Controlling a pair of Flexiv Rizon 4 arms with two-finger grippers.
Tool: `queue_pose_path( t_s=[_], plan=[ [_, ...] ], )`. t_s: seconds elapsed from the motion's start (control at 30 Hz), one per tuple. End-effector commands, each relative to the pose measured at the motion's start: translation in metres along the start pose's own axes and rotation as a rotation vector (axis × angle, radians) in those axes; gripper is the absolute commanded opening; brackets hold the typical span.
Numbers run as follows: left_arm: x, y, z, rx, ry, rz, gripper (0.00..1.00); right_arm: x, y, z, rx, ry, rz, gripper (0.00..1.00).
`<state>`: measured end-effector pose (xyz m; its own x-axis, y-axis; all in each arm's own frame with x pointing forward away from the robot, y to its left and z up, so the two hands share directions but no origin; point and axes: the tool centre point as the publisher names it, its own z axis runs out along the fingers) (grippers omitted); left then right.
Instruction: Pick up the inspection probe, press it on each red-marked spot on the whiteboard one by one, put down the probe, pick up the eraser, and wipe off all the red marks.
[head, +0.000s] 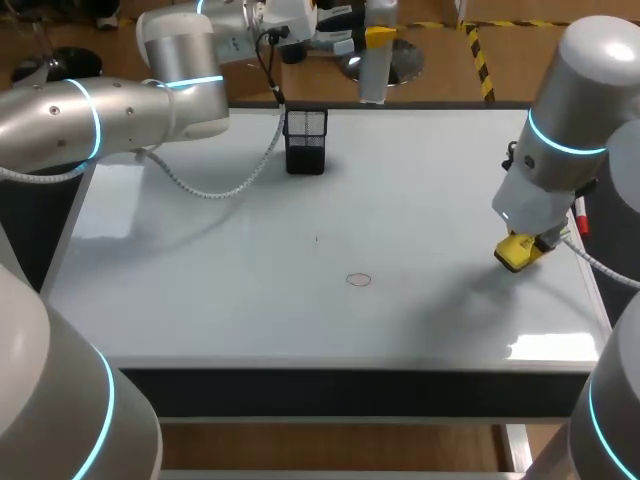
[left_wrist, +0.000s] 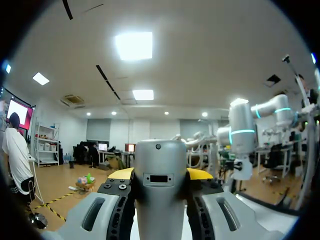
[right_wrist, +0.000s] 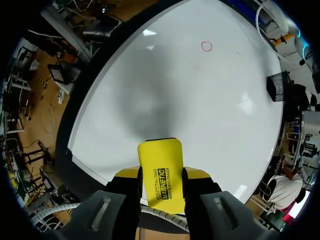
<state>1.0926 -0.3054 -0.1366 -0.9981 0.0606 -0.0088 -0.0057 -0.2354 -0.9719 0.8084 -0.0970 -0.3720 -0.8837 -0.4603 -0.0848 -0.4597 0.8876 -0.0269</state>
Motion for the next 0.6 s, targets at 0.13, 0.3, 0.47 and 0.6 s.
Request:
queue_pose_path(
  t_s=[0.13, 0.3, 0.47, 0.6],
  plan=[
    [0.022, -0.003, 0.001, -0.046, 0.055, 0.008, 0.0, 0.0, 0.0, 0.0, 0.003, 0.0, -0.002, 0.0],
    [0.056, -0.009, 0.0, -0.036, 0.065, 0.037, 0.0, 0.0, 0.0, 0.0, 0.003, 0.0, -0.002, 0.0],
    [0.096, -0.012, 0.001, -0.025, 0.068, 0.065, 0.0, 0.0, 0.0, 0.0, 0.003, 0.0, -0.002, 0.0],
    [0.13, -0.01, 0.002, -0.01, 0.073, 0.078, 0.0, 0.0, 0.0, 0.0, 0.003, 0.0, -0.002, 0.0]
  ],
)
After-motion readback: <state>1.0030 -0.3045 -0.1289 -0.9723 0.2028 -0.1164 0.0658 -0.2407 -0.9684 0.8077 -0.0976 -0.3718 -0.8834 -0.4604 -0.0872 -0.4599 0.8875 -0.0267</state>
